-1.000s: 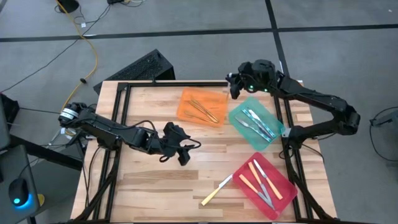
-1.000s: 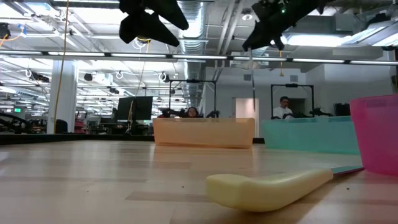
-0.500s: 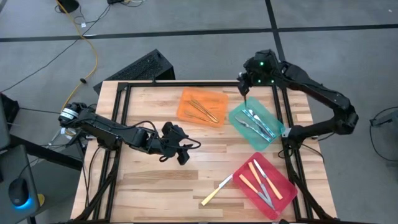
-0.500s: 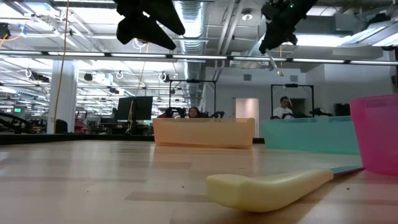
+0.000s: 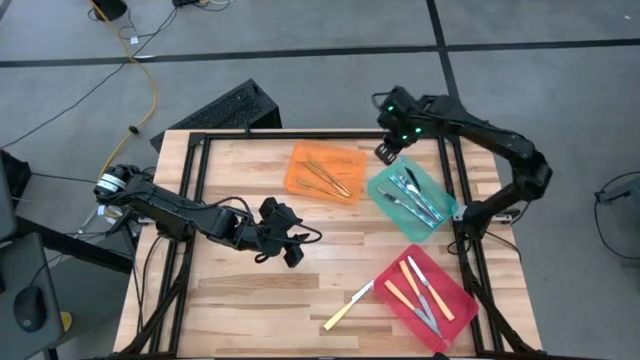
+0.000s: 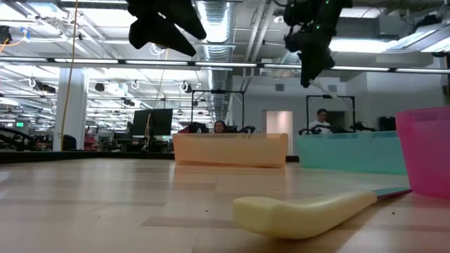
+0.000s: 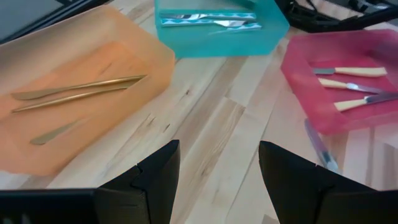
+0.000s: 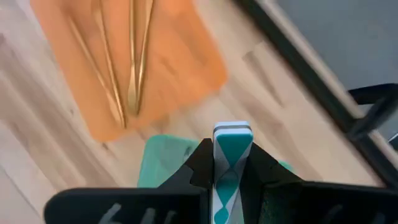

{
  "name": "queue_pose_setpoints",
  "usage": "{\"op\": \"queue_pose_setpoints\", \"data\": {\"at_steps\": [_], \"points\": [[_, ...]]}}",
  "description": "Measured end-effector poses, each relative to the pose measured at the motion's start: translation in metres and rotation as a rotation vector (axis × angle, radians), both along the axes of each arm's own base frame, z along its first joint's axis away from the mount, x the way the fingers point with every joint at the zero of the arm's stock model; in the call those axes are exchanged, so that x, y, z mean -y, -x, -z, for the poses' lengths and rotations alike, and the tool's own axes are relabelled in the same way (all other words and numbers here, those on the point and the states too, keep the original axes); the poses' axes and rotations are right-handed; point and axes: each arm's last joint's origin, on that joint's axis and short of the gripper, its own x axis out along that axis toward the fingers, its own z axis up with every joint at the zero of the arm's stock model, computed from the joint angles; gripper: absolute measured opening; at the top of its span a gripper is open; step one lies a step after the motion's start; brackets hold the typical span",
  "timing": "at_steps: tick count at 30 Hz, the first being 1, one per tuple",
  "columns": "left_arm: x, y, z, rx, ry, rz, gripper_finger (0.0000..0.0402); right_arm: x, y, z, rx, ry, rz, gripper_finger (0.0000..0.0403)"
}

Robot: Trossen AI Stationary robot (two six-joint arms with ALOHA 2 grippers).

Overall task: Sort silverware by color (type)
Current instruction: Put the white patterned knife into the blue bin

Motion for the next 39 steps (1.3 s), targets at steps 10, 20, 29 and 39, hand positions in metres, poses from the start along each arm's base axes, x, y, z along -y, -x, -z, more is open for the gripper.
{"op": "queue_pose_setpoints", "data": {"at_steps": [10, 20, 29, 39], "points": [[0.002, 0.005, 0.004, -0.045, 0.008, -0.021, 0.0201, -0.007, -0.022, 0.035, -0.198, -0.112, -0.089, 0.0051], [0.002, 0.008, 0.006, -0.071, -0.029, -0.041, 0.0201, -0.019, -0.028, 0.062, -0.261, -0.147, -0.132, 0.0051], [0.002, 0.008, 0.006, -0.058, -0.037, -0.069, 0.0201, -0.030, -0.007, 0.079, -0.219, -0.130, -0.122, 0.0051], [0.001, 0.008, 0.005, -0.037, -0.010, -0.106, 0.0201, -0.028, 0.003, 0.105, -0.232, -0.160, -0.133, 0.0051]]}}
